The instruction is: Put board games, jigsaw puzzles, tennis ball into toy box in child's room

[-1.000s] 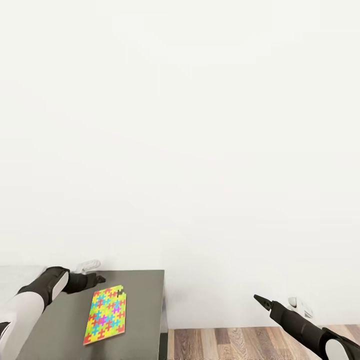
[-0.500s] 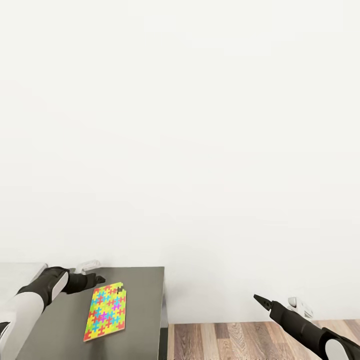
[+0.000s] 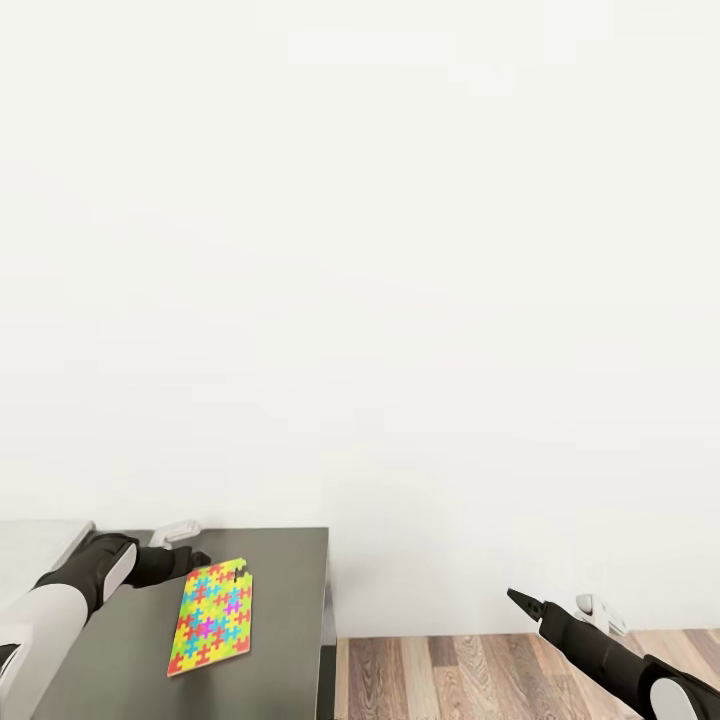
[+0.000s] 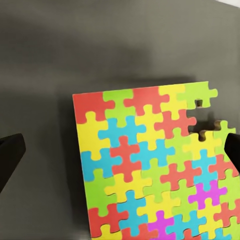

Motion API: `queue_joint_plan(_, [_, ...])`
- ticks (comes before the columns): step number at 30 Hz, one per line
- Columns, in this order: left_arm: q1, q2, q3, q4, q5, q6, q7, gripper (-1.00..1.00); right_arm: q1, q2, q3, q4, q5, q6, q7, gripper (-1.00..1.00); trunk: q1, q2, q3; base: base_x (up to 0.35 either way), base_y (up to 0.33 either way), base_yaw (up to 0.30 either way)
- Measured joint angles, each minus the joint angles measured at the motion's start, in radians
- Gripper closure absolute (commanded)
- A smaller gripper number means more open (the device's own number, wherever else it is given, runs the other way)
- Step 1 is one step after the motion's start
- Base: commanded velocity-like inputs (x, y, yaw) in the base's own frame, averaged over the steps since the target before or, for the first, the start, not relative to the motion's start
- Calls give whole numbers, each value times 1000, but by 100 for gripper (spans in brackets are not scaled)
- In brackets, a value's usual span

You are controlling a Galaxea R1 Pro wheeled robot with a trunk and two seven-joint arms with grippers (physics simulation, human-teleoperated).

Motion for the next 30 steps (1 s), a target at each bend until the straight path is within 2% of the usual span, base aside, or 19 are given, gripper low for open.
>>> queue_joint_plan(9, [0, 0, 1, 0, 0, 0, -15, -100, 0, 1, 0, 0, 0, 0, 0, -100, 0, 0, -15, 0, 0, 0])
queue_joint_plan(15, [0, 1, 0, 0, -1, 0, -84, -100, 0, 0, 0, 0, 0, 0, 0, -100, 0, 0, -25, 0, 0, 0])
queue_joint_plan(19, [0, 1, -2, 0, -1, 1, -109, -100, 0, -1, 0, -1, 0, 0, 0, -100, 0, 0, -31, 0, 0, 0])
queue_joint_plan(30, [0, 1, -2, 0, -1, 0, -124, -100, 0, 0, 0, 1, 0, 0, 0, -100, 0, 0, -50, 0, 0, 0])
